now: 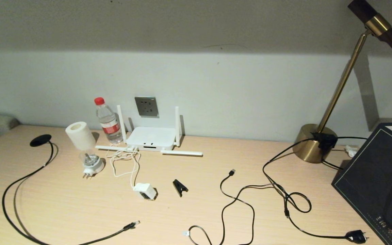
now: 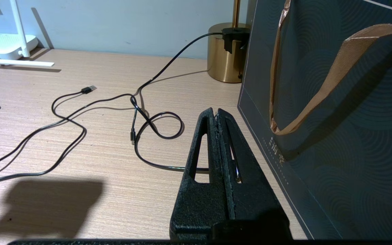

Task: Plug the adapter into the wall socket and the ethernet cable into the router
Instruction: Pick up plug

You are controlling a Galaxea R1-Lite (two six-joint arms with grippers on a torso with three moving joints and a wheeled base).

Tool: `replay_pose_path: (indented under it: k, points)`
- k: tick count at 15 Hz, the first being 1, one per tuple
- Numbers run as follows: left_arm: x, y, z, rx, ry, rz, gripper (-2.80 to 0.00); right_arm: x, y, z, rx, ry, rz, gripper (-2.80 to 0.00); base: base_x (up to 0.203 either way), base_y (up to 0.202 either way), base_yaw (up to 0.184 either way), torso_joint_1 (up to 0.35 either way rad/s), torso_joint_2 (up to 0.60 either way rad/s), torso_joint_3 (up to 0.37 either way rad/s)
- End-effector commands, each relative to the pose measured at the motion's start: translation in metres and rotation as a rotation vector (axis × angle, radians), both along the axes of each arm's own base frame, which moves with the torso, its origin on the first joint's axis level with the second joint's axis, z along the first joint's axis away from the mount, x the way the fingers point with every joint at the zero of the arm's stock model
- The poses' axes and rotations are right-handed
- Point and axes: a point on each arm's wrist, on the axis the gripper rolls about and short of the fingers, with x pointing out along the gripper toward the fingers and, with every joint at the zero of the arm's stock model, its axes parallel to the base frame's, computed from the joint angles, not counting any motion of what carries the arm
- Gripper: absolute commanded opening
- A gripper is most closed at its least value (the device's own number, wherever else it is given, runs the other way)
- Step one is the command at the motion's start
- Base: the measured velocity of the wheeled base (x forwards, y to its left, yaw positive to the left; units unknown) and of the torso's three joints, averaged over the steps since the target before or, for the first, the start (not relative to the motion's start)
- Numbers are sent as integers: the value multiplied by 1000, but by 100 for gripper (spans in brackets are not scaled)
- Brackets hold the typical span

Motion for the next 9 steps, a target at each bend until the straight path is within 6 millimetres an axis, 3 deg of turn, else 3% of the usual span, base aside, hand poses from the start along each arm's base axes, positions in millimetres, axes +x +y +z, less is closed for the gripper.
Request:
replay_pose_path:
  k: [1, 9]
  points:
    - [0, 0, 0, 0, 1, 0, -280, 3, 0, -10, 0, 36, 1, -280, 0, 0, 0, 0, 0, 0]
    - [0, 0, 0, 6, 0, -1, -280, 3, 0, -10, 0, 36, 1, -280, 0, 0, 0, 0, 0, 0]
